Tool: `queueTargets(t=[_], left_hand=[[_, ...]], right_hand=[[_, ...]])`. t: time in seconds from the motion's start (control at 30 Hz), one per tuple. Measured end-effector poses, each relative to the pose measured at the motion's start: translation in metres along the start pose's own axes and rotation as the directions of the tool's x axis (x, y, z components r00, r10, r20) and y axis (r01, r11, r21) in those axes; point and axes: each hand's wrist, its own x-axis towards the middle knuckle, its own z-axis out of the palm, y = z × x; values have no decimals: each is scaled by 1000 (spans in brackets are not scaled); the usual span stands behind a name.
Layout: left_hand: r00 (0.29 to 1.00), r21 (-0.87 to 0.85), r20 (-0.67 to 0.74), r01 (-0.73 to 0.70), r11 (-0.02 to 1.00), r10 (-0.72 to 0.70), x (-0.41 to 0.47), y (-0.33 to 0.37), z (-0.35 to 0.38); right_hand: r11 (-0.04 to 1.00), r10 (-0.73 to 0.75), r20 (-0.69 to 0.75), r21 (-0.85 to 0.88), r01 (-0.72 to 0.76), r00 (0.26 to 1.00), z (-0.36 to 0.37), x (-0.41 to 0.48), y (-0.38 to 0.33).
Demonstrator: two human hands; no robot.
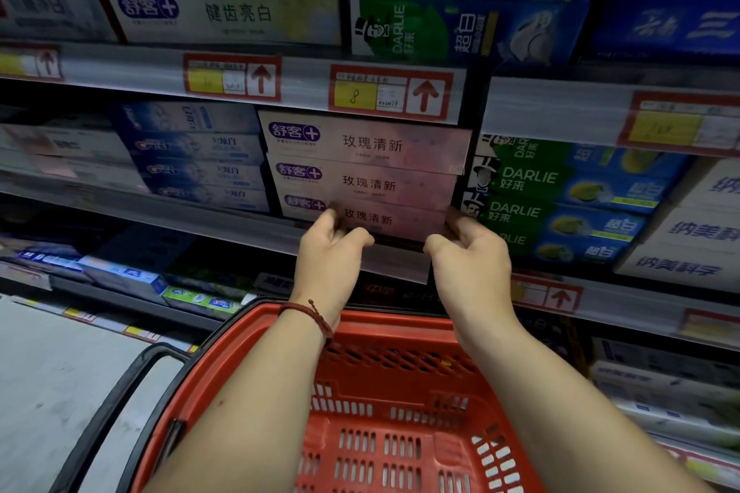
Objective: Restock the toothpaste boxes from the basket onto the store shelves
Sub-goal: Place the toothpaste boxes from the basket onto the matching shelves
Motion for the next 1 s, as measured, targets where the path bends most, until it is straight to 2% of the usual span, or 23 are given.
queueTargets(t=[0.2, 0.37, 0.9, 1.0], left_hand=[[998, -97, 29, 53, 994, -51, 4, 4, -7], [999, -111, 27, 46, 993, -44, 5, 4, -7], [999, -81, 39, 37, 996, -34, 9, -1, -5], [999, -43, -13, 34, 999, -34, 10, 2, -5]], right_hand=[[999, 12, 36, 31, -13, 999, 6, 0, 0], [995, 44, 50, 91, -48, 998, 4, 1, -2], [993, 100, 38, 65, -102, 994, 3, 7, 3], [993, 96, 44, 61, -98, 994, 2, 7, 2]])
